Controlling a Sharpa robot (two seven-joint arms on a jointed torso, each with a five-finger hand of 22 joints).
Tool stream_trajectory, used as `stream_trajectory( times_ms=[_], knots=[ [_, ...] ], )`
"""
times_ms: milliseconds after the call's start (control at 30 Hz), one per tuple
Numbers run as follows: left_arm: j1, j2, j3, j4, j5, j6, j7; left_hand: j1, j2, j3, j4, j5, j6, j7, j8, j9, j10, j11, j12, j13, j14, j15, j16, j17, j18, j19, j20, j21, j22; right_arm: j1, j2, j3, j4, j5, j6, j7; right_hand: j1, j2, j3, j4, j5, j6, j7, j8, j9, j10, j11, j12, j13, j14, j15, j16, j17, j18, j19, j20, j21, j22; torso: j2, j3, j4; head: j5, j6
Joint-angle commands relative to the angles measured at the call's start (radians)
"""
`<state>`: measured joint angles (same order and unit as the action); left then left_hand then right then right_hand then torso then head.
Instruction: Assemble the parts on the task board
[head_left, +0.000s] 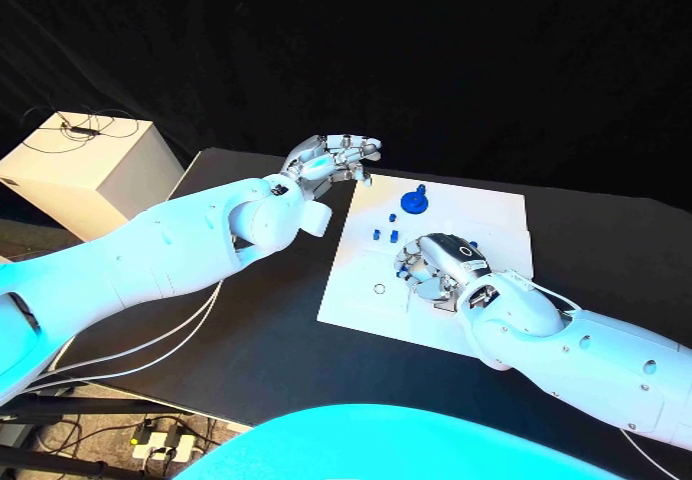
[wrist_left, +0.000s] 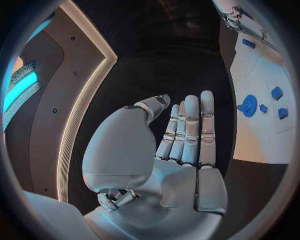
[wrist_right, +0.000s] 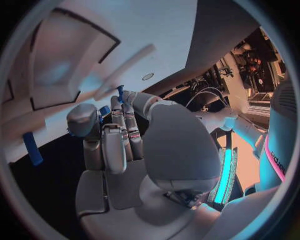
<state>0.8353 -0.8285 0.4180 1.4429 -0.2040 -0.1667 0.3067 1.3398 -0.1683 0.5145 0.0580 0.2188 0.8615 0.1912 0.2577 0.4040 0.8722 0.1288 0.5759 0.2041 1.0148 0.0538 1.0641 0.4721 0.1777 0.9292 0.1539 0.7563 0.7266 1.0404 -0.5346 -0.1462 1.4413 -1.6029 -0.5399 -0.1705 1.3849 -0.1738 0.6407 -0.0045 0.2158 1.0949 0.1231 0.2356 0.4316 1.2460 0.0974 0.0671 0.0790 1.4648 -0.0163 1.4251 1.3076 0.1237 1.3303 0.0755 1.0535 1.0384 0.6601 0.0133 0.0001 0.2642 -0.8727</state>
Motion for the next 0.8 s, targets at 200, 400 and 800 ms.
stream_trajectory(
  times_ms=[200, 400, 800],
  knots=[
    [0.001, -0.001, 0.001, 0.003, -0.002, 0.011, 0.000, 0.008, -0.002, -0.009, 0.003, -0.001, -0.005, -0.001, 0.002, 0.001, -0.009, 0.000, -0.004, -0.001, -0.004, 0.004, -0.006, -0.001, 0.005, 0.007, -0.002, -0.006, -0.001, 0.000, 0.008, -0.003, -0.010, -0.013, 0.058, -0.009, 0.016, 0.009, 0.002, -0.006, 0.003, -0.001, 0.009, -0.004, 0.001, 0.044, -0.036, 0.004, 0.019, 0.056, -0.005, 0.002, 0.006, -0.004, -0.002, 0.000, -0.003, -0.003, 0.000, 0.0004, 0.0003, 0.003, 0.000],
    [0.001, -0.002, 0.000, 0.004, -0.004, 0.011, -0.001, 0.008, -0.002, -0.009, 0.003, -0.001, -0.005, -0.001, 0.002, 0.001, -0.009, 0.000, -0.004, -0.001, -0.004, 0.004, -0.006, -0.001, 0.005, 0.007, -0.002, -0.006, -0.001, 0.000, 0.010, -0.006, -0.011, -0.014, 0.078, -0.016, 0.015, 0.009, 0.002, -0.006, 0.003, -0.001, 0.009, -0.004, 0.001, 0.043, -0.036, 0.004, 0.019, 0.055, -0.005, 0.001, 0.005, -0.004, -0.003, 0.000, -0.006, -0.006, -0.001, -0.0006, 0.0002, 0.003, 0.000],
    [0.001, -0.005, 0.000, 0.005, -0.005, 0.010, -0.002, 0.007, -0.001, -0.009, 0.005, -0.001, -0.005, -0.001, 0.002, 0.001, -0.010, 0.000, -0.004, -0.002, -0.004, 0.004, -0.006, -0.001, 0.005, 0.007, -0.002, -0.008, -0.002, 0.000, 0.011, -0.007, -0.013, -0.022, 0.088, -0.010, -0.033, -0.028, -0.029, 0.012, 0.020, -0.049, 0.033, -0.034, -0.007, -0.058, -0.006, -0.008, -0.006, 0.049, 0.021, -0.005, -0.010, 0.003, -0.035, 0.022, -0.049, -0.037, 0.000, -0.0002, -0.0008, 0.003, 0.000]
  ],
)
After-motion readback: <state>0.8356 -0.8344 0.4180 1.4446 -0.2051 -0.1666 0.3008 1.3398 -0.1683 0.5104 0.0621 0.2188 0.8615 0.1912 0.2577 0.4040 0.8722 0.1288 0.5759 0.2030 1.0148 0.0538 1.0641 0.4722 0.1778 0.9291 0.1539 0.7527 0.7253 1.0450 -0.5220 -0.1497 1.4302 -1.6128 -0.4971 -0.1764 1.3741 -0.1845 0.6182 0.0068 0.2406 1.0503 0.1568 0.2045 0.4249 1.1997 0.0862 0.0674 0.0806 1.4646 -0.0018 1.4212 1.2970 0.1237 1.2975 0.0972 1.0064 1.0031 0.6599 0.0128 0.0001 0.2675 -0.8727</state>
